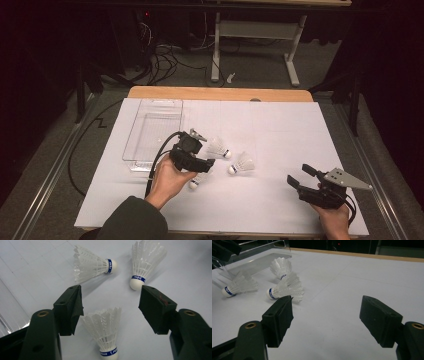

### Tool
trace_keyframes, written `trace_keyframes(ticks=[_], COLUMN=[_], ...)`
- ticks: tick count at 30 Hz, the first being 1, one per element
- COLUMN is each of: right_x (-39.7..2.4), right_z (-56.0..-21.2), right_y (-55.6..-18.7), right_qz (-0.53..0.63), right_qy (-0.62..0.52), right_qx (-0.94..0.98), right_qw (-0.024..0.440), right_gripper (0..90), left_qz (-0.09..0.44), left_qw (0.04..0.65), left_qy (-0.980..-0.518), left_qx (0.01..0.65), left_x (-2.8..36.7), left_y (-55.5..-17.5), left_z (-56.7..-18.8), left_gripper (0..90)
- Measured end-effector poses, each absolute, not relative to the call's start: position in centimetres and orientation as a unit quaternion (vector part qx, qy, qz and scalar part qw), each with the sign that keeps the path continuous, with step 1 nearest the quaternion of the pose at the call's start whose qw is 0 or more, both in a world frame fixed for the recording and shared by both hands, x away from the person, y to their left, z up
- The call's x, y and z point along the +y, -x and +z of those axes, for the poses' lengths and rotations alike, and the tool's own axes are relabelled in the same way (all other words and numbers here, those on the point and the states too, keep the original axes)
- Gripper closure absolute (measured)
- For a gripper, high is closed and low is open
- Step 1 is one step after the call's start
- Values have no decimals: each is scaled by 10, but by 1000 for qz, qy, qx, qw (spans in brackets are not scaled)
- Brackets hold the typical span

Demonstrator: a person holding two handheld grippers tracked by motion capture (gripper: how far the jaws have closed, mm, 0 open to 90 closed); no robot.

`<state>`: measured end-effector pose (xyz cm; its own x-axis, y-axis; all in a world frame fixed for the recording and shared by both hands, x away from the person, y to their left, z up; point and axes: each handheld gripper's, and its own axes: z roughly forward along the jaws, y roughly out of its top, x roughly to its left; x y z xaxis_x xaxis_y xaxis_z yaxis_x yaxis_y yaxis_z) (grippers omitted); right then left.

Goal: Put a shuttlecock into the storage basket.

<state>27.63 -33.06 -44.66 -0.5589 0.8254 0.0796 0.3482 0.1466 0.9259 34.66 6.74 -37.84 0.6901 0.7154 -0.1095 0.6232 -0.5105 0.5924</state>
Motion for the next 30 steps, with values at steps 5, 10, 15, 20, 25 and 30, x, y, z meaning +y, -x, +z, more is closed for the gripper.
trace_keyframes(ticks=[5, 10, 15, 20, 25, 30], right_x=[-331, -331, -330, -330, -330, -330], right_z=[-447, -447, -447, -447, -447, -447], right_y=[-276, -276, -276, -276, -276, -276], right_qz=[510, 511, 511, 510, 511, 511], right_qy=[-408, -407, -406, -406, -405, -405], right_qx=[720, 720, 721, 721, 721, 721], right_qw=[234, 234, 233, 234, 234, 234], right_gripper=[272, 272, 272, 273, 272, 272], left_qz=[71, 69, 68, 59, 54, 48], left_qw=[298, 288, 280, 272, 267, 266], left_qy=[-869, -872, -874, -874, -874, -872], left_qx=[388, 390, 392, 397, 403, 409], left_x=[67, 66, 65, 66, 69, 72], left_y=[-345, -344, -343, -342, -340, -339], left_z=[-379, -379, -380, -381, -384, -388], left_gripper=[342, 335, 335, 363, 359, 348])
